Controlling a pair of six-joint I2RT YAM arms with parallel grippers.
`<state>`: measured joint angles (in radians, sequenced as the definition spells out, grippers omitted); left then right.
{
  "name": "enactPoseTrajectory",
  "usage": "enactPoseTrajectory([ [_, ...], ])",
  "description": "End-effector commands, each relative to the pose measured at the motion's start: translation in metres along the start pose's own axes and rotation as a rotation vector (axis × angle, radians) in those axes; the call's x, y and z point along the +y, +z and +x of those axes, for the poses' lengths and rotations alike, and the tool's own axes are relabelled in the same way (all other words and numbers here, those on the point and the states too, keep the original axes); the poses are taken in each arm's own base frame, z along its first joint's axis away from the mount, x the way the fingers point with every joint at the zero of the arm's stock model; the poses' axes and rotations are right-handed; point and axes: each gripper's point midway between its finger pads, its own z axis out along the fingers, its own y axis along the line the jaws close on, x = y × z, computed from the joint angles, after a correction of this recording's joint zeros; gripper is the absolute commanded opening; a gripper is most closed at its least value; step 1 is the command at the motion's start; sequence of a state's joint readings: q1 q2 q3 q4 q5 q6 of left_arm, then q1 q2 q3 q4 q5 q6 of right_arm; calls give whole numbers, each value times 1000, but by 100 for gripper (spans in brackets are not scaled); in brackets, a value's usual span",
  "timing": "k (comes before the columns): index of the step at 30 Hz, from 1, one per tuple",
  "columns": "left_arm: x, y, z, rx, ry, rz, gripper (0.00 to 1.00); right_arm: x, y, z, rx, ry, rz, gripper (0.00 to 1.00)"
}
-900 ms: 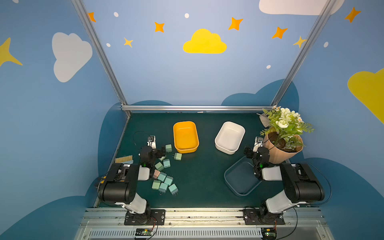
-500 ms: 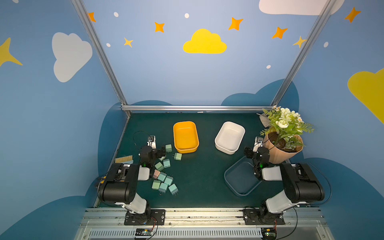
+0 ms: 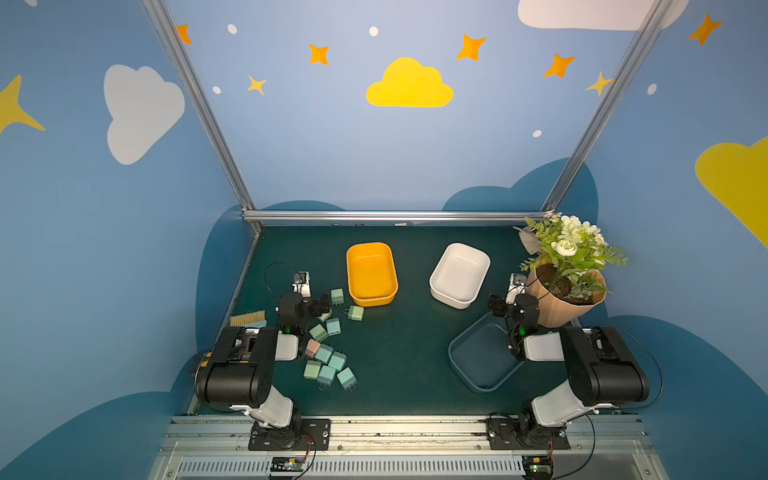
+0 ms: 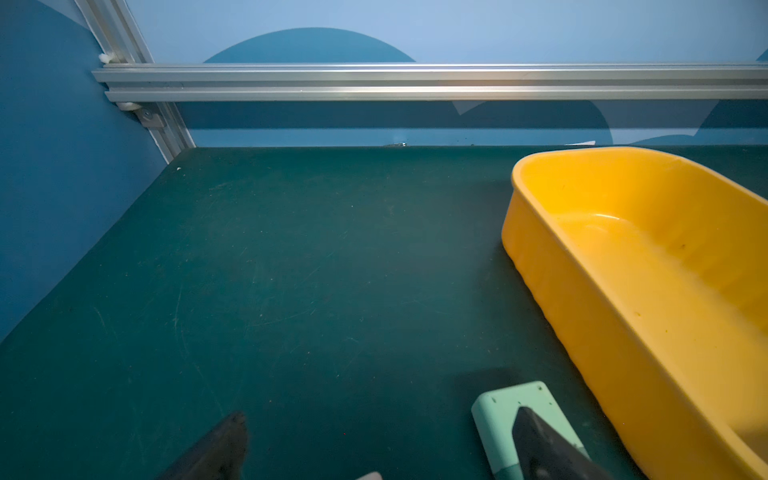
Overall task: Place the plugs by color into the storage box
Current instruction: Pick up the plug from the center of the board.
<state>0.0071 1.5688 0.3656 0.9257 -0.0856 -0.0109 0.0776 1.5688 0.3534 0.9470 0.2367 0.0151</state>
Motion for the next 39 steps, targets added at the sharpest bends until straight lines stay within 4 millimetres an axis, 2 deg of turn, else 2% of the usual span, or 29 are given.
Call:
enactPoseTrajectory([
  [1, -2, 1, -2, 0, -14, 22, 100, 0, -1, -10, -32, 19, -14, 96],
  [4, -2, 0, -3, -6, -11, 22, 100, -3, -3, -11, -46, 29, 1, 95],
  [7, 3, -9, -14, -28, -21, -10, 99, -6, -15, -18, -78, 48, -4, 94],
  [10, 1, -29, -35, -75, -8, -12, 96, -15, -29, -34, -106, 52, 41, 93],
  [13, -9, -55, -63, -131, 86, -31, 96, -23, -45, -63, -83, 84, 73, 92],
  [16, -15, -78, -86, -154, 111, -61, 95, -12, -60, -90, -35, 113, -2, 88],
  [21, -36, -117, -123, -126, 36, 6, 91, 45, -87, -127, 91, 183, -287, 80],
  [25, -67, -139, -133, -47, 14, 169, 91, 96, -108, -140, 207, 132, -441, 75],
  [29, -97, -156, -127, 81, 66, 329, 90, 137, -128, -142, 302, 73, -551, 68],
  [34, -127, -181, -119, 187, 171, 534, 89, 192, -159, -136, 340, -17, -717, 67],
  [36, -131, -190, -114, 194, 236, 583, 89, 212, -170, -133, 348, -78, -772, 68],
  [39, -127, -193, -106, 184, 285, 575, 89, 243, -189, -125, 350, -185, -873, 68],
])
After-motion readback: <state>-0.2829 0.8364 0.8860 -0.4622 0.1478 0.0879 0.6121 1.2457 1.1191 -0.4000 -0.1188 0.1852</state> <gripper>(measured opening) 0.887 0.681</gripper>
